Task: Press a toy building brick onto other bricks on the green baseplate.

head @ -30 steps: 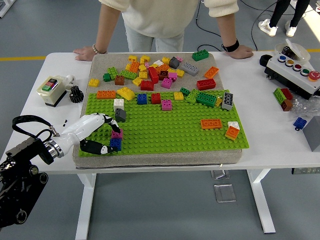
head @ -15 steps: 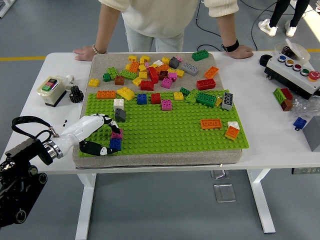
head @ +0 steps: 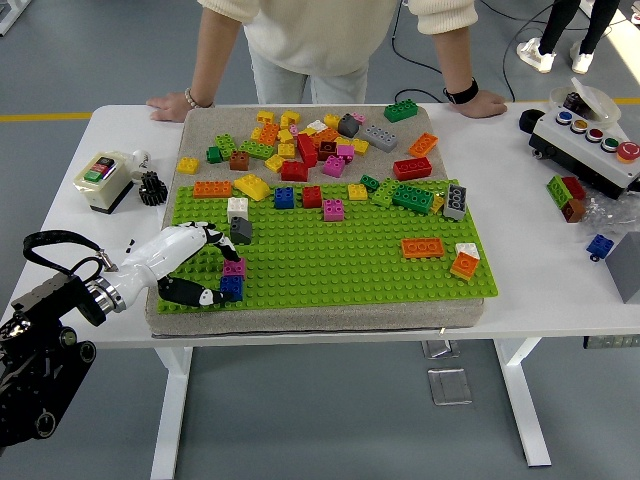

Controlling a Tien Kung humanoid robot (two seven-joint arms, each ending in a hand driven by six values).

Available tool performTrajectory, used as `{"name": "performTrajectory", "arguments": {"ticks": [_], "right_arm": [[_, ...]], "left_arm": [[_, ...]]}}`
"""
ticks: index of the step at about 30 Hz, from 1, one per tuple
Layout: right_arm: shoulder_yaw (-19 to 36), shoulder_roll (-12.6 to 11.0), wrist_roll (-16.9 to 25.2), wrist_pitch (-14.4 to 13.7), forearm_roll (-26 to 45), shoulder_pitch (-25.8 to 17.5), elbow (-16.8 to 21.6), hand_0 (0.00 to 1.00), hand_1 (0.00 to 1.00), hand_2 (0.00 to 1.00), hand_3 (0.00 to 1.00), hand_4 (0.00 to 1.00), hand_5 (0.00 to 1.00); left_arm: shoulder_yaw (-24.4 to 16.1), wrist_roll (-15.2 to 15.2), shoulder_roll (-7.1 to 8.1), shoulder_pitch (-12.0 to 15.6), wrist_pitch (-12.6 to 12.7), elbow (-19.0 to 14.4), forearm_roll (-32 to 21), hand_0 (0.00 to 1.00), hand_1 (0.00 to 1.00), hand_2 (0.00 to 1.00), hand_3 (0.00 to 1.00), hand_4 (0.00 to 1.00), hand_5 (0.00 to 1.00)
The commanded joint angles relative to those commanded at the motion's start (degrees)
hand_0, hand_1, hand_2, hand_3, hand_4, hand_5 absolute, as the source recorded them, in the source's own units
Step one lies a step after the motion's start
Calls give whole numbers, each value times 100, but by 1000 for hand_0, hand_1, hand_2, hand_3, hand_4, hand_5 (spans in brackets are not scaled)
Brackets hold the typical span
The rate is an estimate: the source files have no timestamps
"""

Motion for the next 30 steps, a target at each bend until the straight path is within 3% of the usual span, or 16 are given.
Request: {"name": "performTrajectory", "arguments": {"ticks": [22, 30], "right_arm": [[-7, 8, 5, -16, 15, 5, 0, 729, 659, 706, 589, 916, 498], [-17, 5, 3, -14, 10, -9, 0, 730, 659, 706, 588, 916, 498]], "left_arm": [[16, 13, -88, -202, 58, 189, 0, 886, 725, 606, 566, 939, 200], [-8, 7, -49, -139, 2, 54, 0, 886, 726, 605, 565, 936, 197]]}}
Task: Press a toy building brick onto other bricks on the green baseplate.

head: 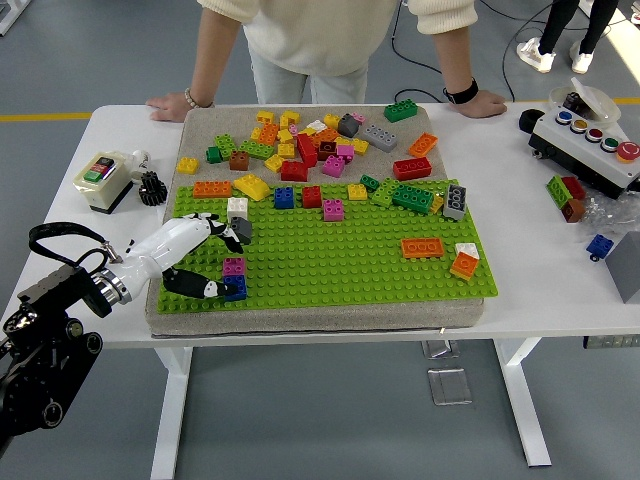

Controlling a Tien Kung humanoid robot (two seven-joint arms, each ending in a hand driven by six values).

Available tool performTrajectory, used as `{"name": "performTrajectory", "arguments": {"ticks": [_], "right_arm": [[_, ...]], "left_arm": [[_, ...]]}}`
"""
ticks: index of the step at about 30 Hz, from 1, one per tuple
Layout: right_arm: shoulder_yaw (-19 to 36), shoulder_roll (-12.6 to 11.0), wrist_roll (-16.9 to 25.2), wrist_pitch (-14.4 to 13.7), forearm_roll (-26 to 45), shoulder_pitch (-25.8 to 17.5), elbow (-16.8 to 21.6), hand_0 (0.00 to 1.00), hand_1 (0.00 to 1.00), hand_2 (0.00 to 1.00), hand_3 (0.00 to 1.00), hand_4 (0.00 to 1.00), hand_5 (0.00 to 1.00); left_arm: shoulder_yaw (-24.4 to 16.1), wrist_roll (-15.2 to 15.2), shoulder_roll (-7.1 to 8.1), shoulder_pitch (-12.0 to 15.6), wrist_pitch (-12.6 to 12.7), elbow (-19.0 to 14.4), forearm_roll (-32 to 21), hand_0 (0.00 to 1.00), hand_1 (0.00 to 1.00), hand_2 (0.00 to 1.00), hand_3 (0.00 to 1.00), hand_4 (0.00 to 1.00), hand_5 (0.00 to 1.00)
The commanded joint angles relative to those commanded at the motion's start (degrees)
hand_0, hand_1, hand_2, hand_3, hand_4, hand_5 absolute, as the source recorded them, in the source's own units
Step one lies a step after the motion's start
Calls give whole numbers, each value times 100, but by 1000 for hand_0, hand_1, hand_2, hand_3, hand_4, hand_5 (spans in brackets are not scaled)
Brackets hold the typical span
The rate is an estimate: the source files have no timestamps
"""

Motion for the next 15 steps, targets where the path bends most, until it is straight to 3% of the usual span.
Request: {"name": "performTrajectory", "arguments": {"ticks": [8, 15], "right_arm": [[4, -1, 9, 3, -5, -9, 0, 730, 659, 705, 589, 916, 497], [-14, 11, 23, -19, 0, -2, 0, 730, 659, 705, 588, 916, 497]], "left_arm": [[-49, 24, 99, 169, -170, -454, 0, 891, 727, 607, 566, 942, 195], [-49, -15, 88, 206, -169, -338, 0, 896, 727, 613, 573, 946, 200]]}}
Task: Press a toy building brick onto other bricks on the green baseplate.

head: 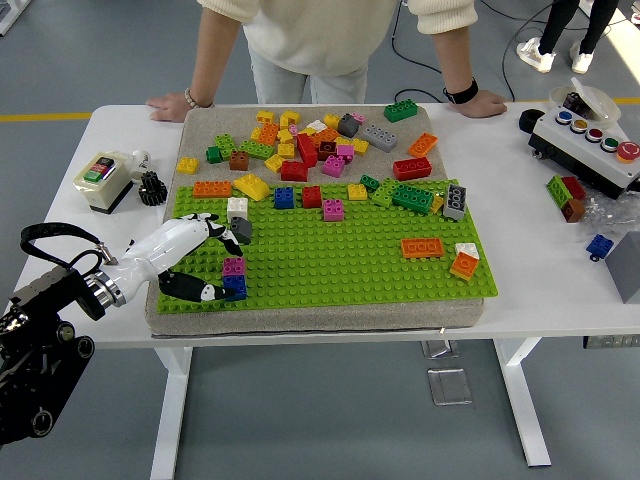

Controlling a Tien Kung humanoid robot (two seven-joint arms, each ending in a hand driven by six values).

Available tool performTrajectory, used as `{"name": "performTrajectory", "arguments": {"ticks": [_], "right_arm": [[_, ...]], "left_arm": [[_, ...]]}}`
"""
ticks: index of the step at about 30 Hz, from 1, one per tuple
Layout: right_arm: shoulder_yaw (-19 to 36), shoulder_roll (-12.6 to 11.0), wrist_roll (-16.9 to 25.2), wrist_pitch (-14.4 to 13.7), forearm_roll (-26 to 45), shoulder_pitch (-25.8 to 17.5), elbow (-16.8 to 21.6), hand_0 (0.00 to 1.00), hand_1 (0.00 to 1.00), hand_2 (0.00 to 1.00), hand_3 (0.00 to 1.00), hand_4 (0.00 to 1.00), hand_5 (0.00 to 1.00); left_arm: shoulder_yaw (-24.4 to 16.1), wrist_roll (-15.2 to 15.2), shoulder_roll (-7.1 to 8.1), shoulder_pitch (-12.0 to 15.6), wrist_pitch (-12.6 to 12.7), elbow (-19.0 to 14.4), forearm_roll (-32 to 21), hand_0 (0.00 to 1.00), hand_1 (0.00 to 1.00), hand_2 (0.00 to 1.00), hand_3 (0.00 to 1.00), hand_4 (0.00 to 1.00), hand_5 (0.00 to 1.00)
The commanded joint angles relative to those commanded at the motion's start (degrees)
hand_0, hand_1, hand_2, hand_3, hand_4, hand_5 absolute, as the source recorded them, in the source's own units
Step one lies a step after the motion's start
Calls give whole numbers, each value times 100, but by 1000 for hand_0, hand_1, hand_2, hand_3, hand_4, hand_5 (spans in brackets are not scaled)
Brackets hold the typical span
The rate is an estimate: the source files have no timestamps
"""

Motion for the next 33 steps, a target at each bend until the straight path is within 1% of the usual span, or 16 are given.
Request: {"name": "performTrajectory", "arguments": {"ticks": [10, 13, 18, 33], "right_arm": [[0, -9, -37, 6, -4, -1, 0, 730, 659, 706, 589, 915, 497], [-2, -6, -36, -5, 5, 13, 0, 730, 659, 706, 589, 915, 497], [1, -4, -50, -6, 8, 13, 0, 730, 658, 705, 590, 916, 498], [6, 1, -95, -27, 23, 22, 0, 730, 659, 705, 589, 916, 497]], "left_arm": [[1, -56, -35, -17, 57, 187, 0, 900, 737, 626, 581, 958, 201], [2, -95, -54, -45, 154, 277, 0, 900, 737, 626, 581, 958, 201], [1, -141, -70, -71, 234, 367, 0, 899, 736, 628, 580, 963, 206], [-3, -173, -117, -130, 307, 528, 0, 903, 735, 628, 586, 967, 205]]}}
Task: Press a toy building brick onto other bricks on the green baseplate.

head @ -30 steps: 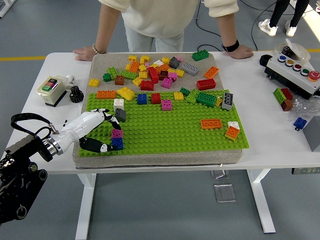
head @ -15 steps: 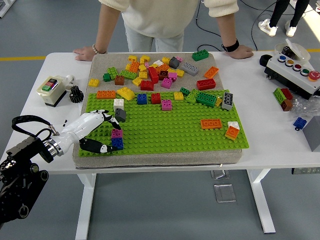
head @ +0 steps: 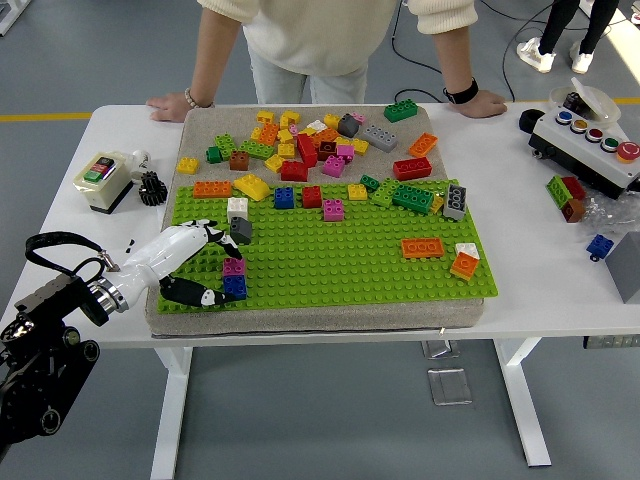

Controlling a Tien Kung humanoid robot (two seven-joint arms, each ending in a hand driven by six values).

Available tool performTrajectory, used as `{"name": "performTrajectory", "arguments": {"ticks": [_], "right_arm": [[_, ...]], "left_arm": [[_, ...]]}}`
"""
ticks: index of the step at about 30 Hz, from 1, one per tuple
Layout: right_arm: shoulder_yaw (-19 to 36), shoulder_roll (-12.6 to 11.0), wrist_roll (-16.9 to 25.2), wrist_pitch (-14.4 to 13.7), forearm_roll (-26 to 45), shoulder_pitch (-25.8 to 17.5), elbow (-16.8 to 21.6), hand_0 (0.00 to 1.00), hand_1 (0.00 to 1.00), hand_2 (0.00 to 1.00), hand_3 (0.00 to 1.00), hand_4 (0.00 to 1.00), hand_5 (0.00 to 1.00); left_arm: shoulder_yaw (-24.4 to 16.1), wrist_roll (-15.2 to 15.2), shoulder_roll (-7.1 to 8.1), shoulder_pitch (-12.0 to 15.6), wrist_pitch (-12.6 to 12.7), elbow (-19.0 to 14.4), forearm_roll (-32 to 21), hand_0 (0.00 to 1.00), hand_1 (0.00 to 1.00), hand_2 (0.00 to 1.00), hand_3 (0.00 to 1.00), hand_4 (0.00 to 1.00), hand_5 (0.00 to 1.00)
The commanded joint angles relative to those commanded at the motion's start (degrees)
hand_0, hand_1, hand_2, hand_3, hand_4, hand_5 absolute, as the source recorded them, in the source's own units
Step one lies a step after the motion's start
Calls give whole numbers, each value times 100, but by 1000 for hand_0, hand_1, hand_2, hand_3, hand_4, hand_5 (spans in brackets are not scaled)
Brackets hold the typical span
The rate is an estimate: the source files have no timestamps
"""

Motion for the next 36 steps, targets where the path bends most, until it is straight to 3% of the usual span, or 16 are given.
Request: {"name": "performTrajectory", "arguments": {"ticks": [26, 36], "right_arm": [[-28, 17, 14, 5, 18, -6, 0, 731, 659, 706, 590, 916, 497], [-23, 6, 24, 32, 5, -23, 0, 731, 659, 706, 589, 916, 498]], "left_arm": [[-18, 10, -17, -32, 13, 119, 0, 905, 738, 631, 586, 971, 197], [-100, 23, 67, 157, -174, -460, 0, 905, 738, 631, 584, 971, 194]]}}
